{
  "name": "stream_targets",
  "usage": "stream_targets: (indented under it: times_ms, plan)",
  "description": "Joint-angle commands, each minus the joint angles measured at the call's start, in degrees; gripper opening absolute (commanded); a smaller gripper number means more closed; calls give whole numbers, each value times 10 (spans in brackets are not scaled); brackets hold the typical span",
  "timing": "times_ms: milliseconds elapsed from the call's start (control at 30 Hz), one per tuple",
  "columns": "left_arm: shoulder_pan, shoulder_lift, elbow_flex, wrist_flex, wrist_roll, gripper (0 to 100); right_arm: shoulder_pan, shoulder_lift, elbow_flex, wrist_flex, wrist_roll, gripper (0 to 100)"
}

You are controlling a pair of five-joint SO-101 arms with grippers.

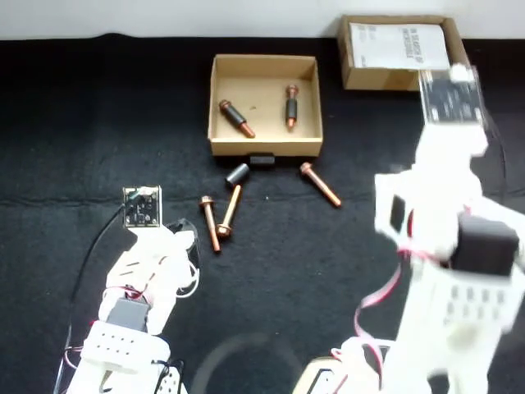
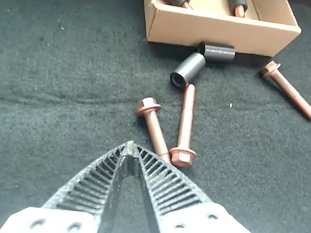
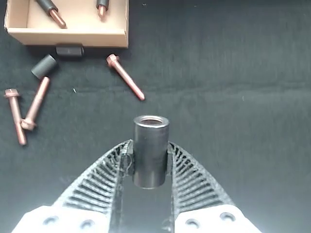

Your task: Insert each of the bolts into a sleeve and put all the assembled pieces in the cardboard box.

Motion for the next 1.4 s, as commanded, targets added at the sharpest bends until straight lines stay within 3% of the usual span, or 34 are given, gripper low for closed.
stream_targets:
  times_ms: [0,333,533,800,1100,1367]
  plan:
    - [11,-3,-72,40,-1,9,8,-124,112,3,0,7]
    - [128,-2,-264,192,-1,9,5,-371,312,-37,0,7]
    - [203,36,-346,208,2,9,8,-472,408,-61,-1,7]
    - [209,336,-565,208,3,9,8,-633,505,-82,-2,7]
    - [259,641,-793,208,4,9,59,-634,518,-87,-2,7]
    - [295,890,-980,206,125,9,98,-634,520,-88,-2,7]
